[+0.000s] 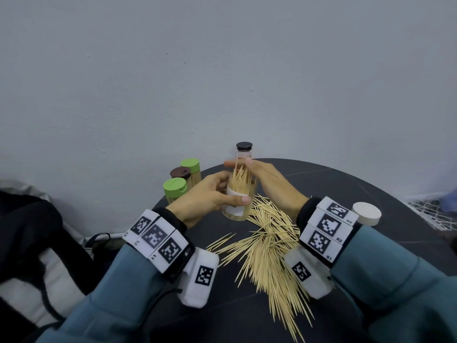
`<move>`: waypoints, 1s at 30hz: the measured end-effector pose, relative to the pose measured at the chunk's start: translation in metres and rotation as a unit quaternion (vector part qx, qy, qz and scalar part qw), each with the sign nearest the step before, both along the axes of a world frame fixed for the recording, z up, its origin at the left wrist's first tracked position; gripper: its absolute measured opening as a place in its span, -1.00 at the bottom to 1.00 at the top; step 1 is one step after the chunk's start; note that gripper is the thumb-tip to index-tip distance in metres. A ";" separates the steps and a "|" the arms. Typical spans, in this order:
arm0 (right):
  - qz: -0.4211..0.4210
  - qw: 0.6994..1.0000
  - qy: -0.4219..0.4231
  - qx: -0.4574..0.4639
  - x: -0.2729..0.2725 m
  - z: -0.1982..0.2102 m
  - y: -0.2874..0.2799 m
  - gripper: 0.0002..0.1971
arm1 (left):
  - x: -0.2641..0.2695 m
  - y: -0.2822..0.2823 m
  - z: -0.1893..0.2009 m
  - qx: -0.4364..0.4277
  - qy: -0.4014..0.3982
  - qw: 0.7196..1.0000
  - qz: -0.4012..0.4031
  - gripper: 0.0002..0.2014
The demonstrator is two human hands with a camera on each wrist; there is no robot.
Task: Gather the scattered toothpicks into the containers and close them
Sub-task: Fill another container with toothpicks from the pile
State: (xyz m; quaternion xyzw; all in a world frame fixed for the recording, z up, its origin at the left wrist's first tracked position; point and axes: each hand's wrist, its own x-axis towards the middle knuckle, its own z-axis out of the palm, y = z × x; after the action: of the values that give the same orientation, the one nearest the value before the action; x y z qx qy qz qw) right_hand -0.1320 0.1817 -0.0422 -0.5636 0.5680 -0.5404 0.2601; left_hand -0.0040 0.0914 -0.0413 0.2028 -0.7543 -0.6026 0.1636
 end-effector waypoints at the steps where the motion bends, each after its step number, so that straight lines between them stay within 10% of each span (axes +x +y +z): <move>1: 0.001 1.000 0.010 0.010 0.001 -0.001 -0.001 -0.57 | -0.001 0.002 0.000 -0.004 -0.006 1.000 -0.004 -0.60; 30: 0.022 0.958 0.264 0.109 -0.008 0.007 0.015 -0.55 | 0.000 -0.014 -0.004 0.017 0.023 0.998 0.058 -0.59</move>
State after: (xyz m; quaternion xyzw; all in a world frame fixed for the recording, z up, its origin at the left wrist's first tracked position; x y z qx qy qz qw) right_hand -0.1399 0.1965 -0.0349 -0.6671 0.6589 -0.3016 0.1728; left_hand -0.0035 0.0775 -0.0449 0.2352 -0.7271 -0.6090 0.2123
